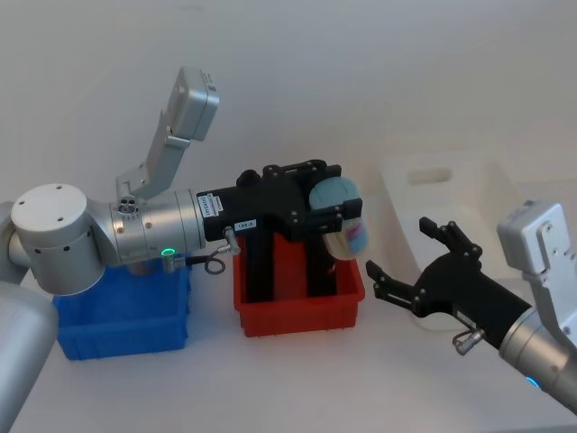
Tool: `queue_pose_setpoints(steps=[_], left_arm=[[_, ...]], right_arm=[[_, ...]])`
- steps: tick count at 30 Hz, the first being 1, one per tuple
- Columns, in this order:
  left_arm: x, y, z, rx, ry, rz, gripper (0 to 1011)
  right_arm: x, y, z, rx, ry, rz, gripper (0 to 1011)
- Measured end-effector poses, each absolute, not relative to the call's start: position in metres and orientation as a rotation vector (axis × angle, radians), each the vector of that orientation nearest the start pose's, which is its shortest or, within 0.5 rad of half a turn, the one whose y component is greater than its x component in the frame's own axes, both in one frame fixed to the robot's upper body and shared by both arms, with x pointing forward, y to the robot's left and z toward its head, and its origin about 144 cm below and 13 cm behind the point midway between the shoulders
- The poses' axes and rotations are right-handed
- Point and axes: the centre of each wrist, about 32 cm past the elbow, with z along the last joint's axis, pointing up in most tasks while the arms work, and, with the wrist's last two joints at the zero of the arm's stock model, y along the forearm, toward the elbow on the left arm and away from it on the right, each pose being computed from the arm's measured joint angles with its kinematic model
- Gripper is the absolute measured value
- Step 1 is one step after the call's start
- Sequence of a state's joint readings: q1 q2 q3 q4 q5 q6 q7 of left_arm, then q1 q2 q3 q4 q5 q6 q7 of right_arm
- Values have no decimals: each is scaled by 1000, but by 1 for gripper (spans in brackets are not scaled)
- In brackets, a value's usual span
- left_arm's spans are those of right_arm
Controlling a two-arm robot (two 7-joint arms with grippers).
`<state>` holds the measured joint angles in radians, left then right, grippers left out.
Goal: Pick the cotton swabs from the blue box and place them into the white box.
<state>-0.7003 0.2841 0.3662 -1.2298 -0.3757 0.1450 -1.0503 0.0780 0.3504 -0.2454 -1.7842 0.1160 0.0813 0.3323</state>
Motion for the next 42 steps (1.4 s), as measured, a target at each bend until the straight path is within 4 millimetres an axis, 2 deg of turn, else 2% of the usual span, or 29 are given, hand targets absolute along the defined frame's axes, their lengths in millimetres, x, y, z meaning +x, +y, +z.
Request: queue_pose_setpoints(steps=[42], left_arm=[[621,235,1304,38,-131,294,653]], right_arm=[[501,-217,1238,-121,-277,-822,1002]])
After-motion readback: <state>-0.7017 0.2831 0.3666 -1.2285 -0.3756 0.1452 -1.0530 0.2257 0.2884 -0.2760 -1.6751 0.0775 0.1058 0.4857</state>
